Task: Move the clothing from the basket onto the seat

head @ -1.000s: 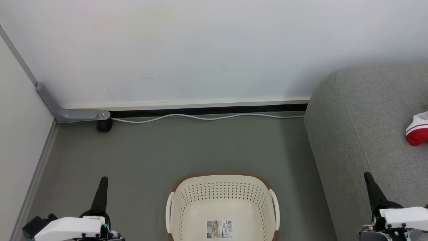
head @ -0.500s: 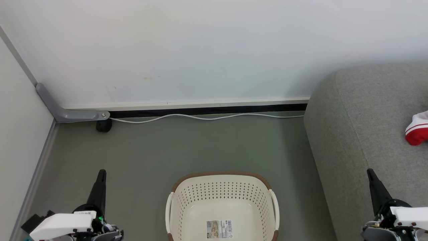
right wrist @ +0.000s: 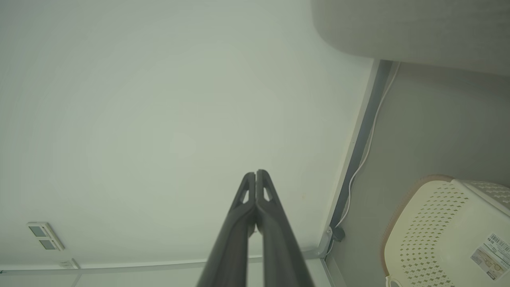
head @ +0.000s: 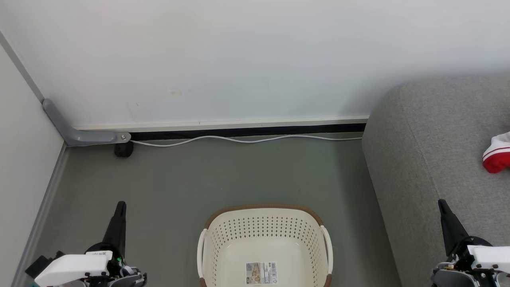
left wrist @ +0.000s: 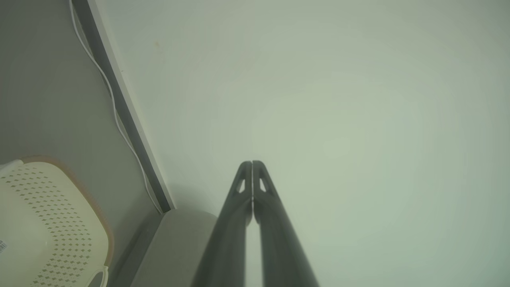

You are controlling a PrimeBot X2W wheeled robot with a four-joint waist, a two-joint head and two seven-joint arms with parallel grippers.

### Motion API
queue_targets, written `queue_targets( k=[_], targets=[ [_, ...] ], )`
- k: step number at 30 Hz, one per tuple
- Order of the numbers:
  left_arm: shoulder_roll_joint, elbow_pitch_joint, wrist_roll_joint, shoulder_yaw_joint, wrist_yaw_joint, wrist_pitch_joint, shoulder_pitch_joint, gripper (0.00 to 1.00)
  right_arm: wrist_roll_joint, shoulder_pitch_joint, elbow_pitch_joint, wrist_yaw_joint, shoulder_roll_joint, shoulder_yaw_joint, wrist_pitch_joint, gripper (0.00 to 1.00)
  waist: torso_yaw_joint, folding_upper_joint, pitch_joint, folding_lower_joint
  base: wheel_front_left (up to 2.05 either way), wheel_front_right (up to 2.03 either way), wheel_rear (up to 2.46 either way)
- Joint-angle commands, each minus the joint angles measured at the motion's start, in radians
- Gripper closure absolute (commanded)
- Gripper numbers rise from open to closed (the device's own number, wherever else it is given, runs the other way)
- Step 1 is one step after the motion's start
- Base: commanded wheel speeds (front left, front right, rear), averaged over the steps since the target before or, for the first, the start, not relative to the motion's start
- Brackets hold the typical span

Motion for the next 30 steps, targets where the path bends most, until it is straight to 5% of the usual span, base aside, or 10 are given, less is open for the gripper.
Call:
queue_targets(
  k=[1,30],
  targets=[
    [0.018,-0.03,-0.004,0.033,-0.008,0.007,-0.058,1.0,0.011,-0.045,-0.032,0.002,-0.01,0.017,0.008,1.0,0.0,-0.0001,0.0,0.0,0.0,0.0,0.0],
    [0.018,-0.03,-0.004,0.033,-0.008,0.007,-0.058,1.0,0.011,-0.045,-0.032,0.002,-0.01,0.017,0.008,1.0,0.0,-0.0001,0.0,0.0,0.0,0.0,0.0]
  ],
)
